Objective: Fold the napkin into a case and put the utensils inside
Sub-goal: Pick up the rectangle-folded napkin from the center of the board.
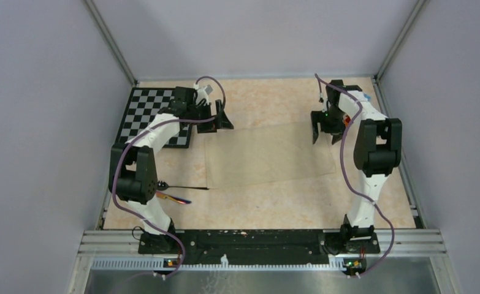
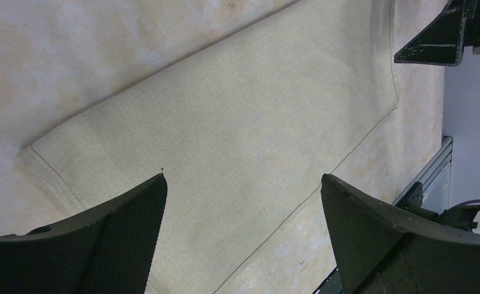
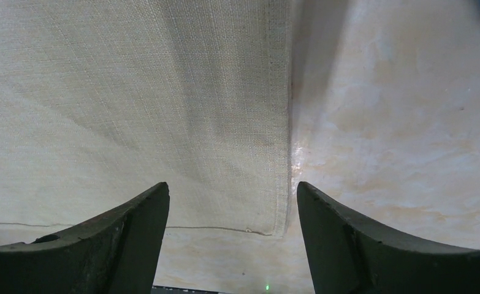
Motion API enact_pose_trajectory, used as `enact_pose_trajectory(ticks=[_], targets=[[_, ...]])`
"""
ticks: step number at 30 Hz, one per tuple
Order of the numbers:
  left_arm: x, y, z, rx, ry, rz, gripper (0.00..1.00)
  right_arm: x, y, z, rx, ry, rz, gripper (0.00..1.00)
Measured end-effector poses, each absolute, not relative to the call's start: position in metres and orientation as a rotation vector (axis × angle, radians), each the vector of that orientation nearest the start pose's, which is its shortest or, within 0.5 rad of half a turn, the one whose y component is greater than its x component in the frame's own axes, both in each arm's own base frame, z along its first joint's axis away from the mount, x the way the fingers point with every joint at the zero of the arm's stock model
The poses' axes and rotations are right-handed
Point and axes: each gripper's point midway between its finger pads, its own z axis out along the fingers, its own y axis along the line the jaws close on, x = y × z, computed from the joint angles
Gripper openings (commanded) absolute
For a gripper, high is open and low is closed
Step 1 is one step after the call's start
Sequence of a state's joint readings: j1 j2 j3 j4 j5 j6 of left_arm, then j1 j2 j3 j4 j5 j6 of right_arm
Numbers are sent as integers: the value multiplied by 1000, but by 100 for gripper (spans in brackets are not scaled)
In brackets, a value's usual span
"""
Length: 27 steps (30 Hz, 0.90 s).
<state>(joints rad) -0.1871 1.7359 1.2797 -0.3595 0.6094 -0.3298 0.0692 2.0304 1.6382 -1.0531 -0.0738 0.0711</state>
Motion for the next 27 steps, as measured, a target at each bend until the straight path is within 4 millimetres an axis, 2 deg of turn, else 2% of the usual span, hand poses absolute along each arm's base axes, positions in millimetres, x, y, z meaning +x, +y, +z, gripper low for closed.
enact_pose_trajectory(ticks=[10, 18, 24, 27], targets=[[395, -190, 139, 139, 2412, -972, 99, 377, 42, 52, -13, 3014, 128, 75], [394, -190, 139, 143, 2412, -974, 99, 374, 41, 31, -3, 3030, 112, 72], [394, -190, 139, 145, 2411, -976, 99, 367, 36, 20, 6, 3017, 54, 61], [393, -190, 142, 148, 2403, -974, 99, 364, 35, 18, 9, 2973, -17, 49]])
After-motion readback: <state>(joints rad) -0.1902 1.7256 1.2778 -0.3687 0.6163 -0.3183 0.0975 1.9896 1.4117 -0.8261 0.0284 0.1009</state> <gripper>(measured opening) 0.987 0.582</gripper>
